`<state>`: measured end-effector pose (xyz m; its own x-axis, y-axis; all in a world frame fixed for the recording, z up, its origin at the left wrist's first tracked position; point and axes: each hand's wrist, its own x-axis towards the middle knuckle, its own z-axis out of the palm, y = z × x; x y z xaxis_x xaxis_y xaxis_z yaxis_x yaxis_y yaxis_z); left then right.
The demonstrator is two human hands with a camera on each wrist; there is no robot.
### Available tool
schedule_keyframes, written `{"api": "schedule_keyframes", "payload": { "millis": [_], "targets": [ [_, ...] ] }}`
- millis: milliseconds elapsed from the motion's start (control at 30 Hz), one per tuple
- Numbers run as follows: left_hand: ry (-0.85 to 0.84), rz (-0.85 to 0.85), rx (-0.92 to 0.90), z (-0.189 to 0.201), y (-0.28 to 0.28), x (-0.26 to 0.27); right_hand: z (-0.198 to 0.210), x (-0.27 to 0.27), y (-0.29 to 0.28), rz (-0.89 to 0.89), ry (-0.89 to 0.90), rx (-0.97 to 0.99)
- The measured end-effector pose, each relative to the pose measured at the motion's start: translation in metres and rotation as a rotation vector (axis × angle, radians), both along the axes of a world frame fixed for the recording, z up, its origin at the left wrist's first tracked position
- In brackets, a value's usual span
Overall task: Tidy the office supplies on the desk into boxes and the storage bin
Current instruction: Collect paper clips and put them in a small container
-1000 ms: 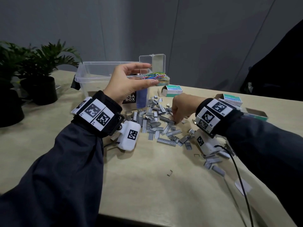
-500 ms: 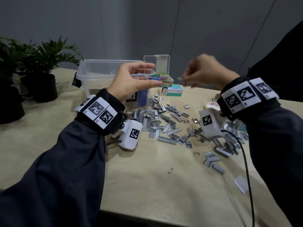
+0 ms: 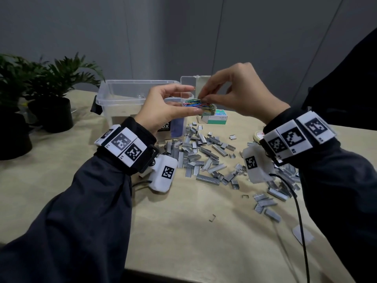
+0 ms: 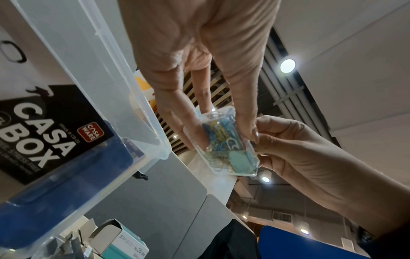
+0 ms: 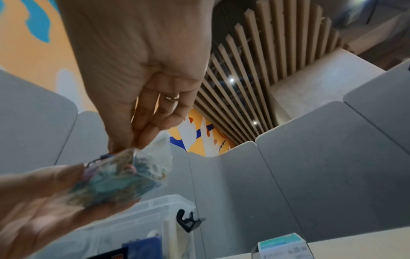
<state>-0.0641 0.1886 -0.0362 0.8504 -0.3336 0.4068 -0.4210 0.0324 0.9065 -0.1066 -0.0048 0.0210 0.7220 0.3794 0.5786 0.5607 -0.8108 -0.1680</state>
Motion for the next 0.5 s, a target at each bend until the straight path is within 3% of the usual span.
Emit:
{"api": "schedule_keyframes", "payload": {
  "millis": [200,333,500],
  "targets": [
    [0.011,-0.003,-0.015,0.001,0.001,0.001,-0.001,-0.001,-0.013,-0.049,0.022,0.394],
    [0.010,-0.007,-0.045,0.000,0.000,0.001,-0.011,-0.005,-0.022,-0.062,0.380,0.327],
    [-0.004,-0.020,-0.088,0.001,-0.002,-0.003,-0.024,-0.001,-0.018,0.051,0.403,0.386]
  ]
}}
